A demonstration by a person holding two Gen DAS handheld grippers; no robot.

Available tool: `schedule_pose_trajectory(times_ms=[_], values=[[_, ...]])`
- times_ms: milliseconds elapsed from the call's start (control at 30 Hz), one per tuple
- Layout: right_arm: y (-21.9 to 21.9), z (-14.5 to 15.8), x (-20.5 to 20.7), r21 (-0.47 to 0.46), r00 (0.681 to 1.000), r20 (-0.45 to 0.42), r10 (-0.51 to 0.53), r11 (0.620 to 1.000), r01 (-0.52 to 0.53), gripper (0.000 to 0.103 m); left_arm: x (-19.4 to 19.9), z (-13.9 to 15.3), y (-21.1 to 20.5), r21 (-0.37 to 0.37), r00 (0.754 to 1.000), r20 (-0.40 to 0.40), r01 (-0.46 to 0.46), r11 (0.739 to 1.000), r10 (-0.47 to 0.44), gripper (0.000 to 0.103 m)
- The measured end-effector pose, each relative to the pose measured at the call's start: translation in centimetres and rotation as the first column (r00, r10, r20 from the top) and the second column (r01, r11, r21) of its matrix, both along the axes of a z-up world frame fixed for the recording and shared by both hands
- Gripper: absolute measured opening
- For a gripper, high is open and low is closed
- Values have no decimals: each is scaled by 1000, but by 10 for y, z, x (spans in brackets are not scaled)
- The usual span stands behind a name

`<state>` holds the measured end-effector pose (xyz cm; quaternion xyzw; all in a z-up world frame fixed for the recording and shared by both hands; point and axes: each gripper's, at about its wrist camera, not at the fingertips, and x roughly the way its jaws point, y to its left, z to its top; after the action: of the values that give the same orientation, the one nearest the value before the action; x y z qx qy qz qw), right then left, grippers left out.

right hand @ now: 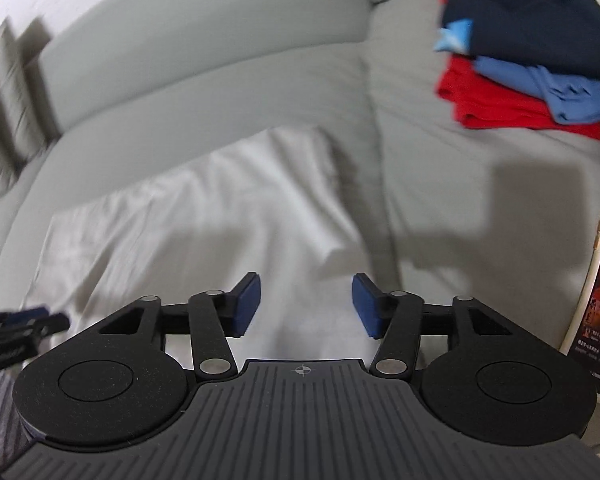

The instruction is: Fold clothes

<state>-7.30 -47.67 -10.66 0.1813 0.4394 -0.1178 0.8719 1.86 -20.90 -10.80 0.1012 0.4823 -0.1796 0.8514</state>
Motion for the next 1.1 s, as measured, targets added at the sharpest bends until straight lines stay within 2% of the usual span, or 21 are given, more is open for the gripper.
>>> schedule_pose_trajectory(times_ms=[33, 200, 467, 600, 733, 800, 900, 1000, 1033, 1100], values=[[-7, -6, 2, 9, 1000, -8, -18, 1000, 18, 66, 0, -2, -3, 2, 1000, 0, 5, 1000, -5, 35], [-21, -26, 6, 64, 998, -25, -60, 996, 61, 67, -2, -16, -16, 22, 1000, -21, 22, 1000, -22, 37], [-22, -50, 22, 159, 994, -106, 6, 987, 11, 74, -4, -24, -20, 35, 998, -56, 25, 999, -23, 39], [-21, -52, 25, 207, 996, -84, 33, 978, -15, 74, -3, -25, -18, 31, 998, -65, 18, 999, -16, 40], [-15, -52, 30, 206, 996, -81, 44, 978, -27, 62, -2, -24, -13, 15, 997, -76, 5, 1000, -4, 41], [-15, -52, 31, 210, 997, -77, 22, 978, -6, 52, -2, -23, -11, 9, 997, -80, -2, 1000, 3, 41], [-4, -51, 43, 214, 996, -73, 49, 976, -33, 29, -2, -22, -7, 1, 996, -86, -10, 1000, 10, 41], [7, -55, 57, 219, 992, -106, 61, 975, -36, 26, -3, -18, 2, -10, 995, -95, -28, 1000, 27, 41], [9, -58, 63, 214, 991, -130, 32, 977, -4, 19, -4, -16, 5, -12, 995, -96, -33, 999, 31, 41], [3, -59, 60, 248, 992, -123, -18, 968, 49, 12, -6, -12, 11, -16, 995, -90, -38, 999, 37, 42]])
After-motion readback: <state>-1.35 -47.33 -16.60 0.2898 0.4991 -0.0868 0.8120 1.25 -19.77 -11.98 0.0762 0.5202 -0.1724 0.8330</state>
